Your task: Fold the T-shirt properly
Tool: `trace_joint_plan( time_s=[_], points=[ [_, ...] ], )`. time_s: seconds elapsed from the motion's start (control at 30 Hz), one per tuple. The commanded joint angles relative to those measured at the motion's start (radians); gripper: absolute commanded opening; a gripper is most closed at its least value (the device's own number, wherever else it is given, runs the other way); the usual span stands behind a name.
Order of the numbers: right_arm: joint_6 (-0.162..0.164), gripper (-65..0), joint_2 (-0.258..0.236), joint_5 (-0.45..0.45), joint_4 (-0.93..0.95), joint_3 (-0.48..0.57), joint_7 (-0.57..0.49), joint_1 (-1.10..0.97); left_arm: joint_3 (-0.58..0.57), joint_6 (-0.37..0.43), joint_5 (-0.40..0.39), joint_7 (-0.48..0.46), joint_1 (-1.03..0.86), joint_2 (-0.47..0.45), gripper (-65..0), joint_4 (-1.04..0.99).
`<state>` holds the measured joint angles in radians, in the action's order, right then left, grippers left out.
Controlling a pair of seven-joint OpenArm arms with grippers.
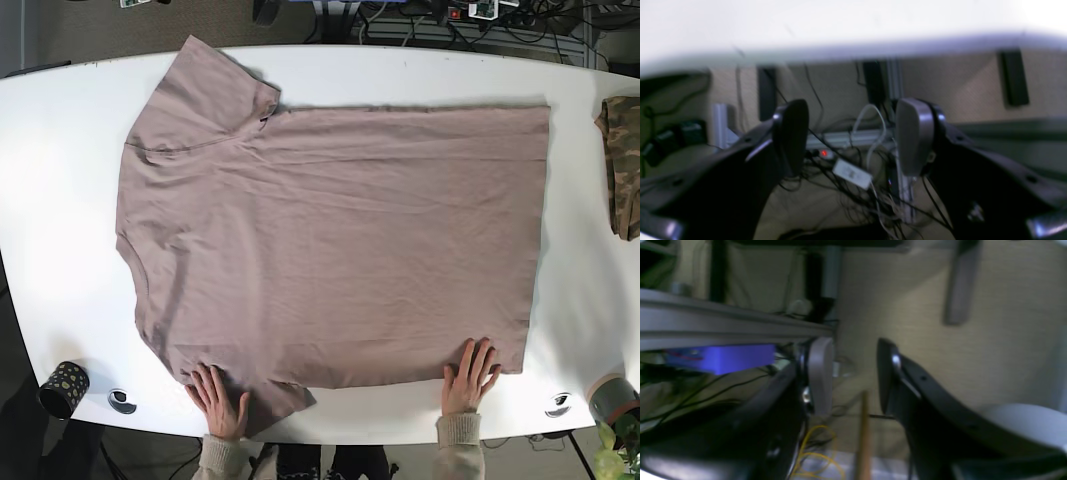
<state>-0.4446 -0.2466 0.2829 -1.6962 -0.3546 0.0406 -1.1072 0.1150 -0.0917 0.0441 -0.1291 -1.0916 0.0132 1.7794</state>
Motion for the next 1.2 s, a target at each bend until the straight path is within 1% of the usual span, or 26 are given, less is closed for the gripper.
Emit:
trace_joint_plan(
  time_s=[0.0, 0.13, 0.2, 0.3, 0.33, 0.37, 0.4, 0.5, 0.57, 0.6, 0.7, 0.83, 1.0, 1.07, 1.17],
  points=[
    [-0.006, -44.9, -0.009, 0.054, -0.071, -0.036, 0.000, -0.020, 0.001, 0.000, -0.006, -0.027, -0.020, 0.000, -27.1, 0.066],
    [-0.010, -44.9, -0.010, 0.126, -0.137, -0.097, 0.052, -0.014, 0.001, 0.002, -0.008, -0.027, -0.019, 0.001, -27.1, 0.121],
    [-0.032, -44.9, -0.012, 0.154, -0.160, -0.122, 0.068, 0.014, 0.001, 0.002, -0.011, -0.027, -0.015, 0.015, -27.1, 0.138],
    [-0.096, -44.9, -0.007, 0.192, -0.178, -0.179, 0.129, 0.069, 0.002, -0.001, -0.063, -0.027, -0.008, 0.035, -26.7, 0.156],
    [-0.113, -44.5, -0.004, 0.204, -0.181, -0.199, 0.160, 0.091, 0.002, -0.001, -0.085, -0.027, 0.001, 0.035, -26.7, 0.161],
    [-0.138, -44.4, -0.003, 0.224, -0.189, -0.225, 0.201, 0.128, 0.002, -0.001, -0.109, -0.027, 0.012, 0.035, -26.5, 0.165],
    [-0.150, -44.2, -0.003, 0.233, -0.192, -0.237, 0.230, 0.147, 0.002, -0.001, -0.123, -0.027, 0.018, 0.035, -26.4, 0.165],
    [-0.211, -43.1, 0.000, 0.292, -0.199, -0.307, 0.385, 0.232, 0.001, -0.001, -0.149, -0.027, 0.043, 0.035, -21.5, 0.167],
    [-0.247, -39.2, 0.000, 0.338, -0.195, -0.347, 0.483, 0.281, -0.001, -0.001, -0.146, -0.027, 0.052, 0.037, -19.6, 0.167],
    [-0.254, -36.0, 0.000, 0.372, -0.192, -0.378, 0.546, 0.315, -0.002, -0.001, -0.146, -0.027, 0.061, 0.037, -19.2, 0.167],
    [-0.254, -30.3, 0.000, 0.421, -0.192, -0.432, 0.683, 0.379, -0.002, -0.001, -0.145, -0.027, 0.086, 0.037, -19.2, 0.167],
    [-0.254, -24.7, 0.000, 0.459, -0.192, -0.459, 0.819, 0.444, 0.001, -0.001, -0.145, -0.027, 0.113, 0.037, -19.2, 0.167],
    [-0.254, -22.7, 0.003, 0.497, -0.186, -0.455, 0.916, 0.482, 0.004, -0.001, -0.145, -0.025, 0.147, 0.037, -19.2, 0.167],
    [-0.254, -23.0, 0.019, 0.505, -0.153, -0.453, 0.951, 0.508, 0.004, -0.001, -0.145, -0.020, 0.152, 0.035, -19.2, 0.167],
    [-0.254, -23.1, 0.025, 0.493, -0.100, -0.453, 0.993, 0.543, 0.002, -0.001, -0.151, 0.035, 0.159, 0.035, -19.2, 0.167]
  ],
)
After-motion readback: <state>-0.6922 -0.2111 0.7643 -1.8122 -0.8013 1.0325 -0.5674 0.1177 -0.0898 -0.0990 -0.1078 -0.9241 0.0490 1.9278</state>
